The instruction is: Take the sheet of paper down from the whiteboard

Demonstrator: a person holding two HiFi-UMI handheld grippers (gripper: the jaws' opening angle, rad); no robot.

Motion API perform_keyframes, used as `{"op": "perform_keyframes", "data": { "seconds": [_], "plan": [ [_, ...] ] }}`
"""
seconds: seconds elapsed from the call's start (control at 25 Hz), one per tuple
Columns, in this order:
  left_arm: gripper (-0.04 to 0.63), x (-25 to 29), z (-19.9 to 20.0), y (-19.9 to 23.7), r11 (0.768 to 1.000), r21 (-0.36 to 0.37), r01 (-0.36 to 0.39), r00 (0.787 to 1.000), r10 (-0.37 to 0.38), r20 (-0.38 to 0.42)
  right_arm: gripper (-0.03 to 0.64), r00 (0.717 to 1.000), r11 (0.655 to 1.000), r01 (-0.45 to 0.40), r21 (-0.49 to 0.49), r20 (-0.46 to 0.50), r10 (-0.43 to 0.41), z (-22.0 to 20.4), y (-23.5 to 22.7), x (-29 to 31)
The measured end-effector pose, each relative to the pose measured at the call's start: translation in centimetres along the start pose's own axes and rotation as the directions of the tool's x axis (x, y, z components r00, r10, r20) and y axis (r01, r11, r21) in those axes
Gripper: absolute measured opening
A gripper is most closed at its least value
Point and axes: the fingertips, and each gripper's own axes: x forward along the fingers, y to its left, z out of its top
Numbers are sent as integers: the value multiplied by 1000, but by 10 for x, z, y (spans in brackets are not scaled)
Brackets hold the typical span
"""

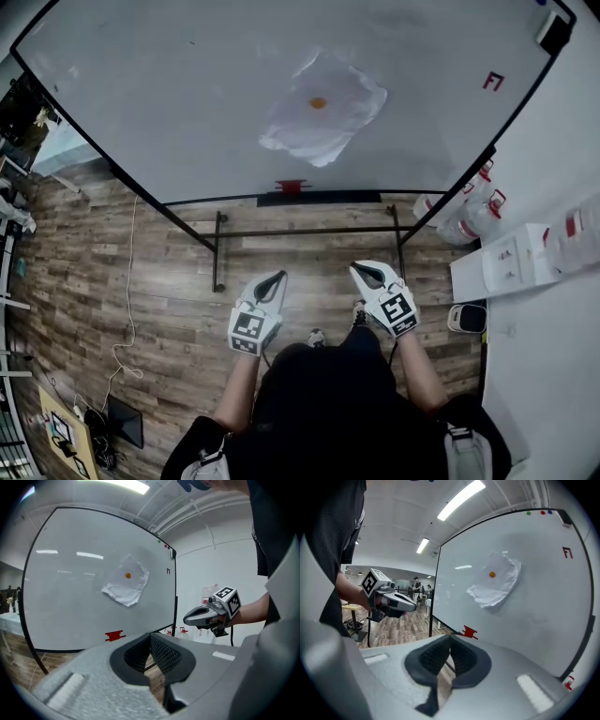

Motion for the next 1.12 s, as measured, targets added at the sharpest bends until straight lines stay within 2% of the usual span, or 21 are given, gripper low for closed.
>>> {"op": "perform_keyframes", "data": {
  "seconds": [0.32, 0.72, 1.12],
  "plan": [
    [11, -1, 6, 8, 999, 5, -32, 999, 32, 13, 3, 1000, 1000, 18, -8, 25, -18, 7, -14, 5],
    [11, 6, 3, 6, 999, -9, -41, 999, 41, 0, 3, 999, 999, 23, 34, 42, -24, 6, -29, 6],
    [11, 44, 20, 7, 999, -6, -45, 999, 45, 16, 3, 998, 998, 48, 48, 39, -50, 0, -85, 9]
  ]
}}
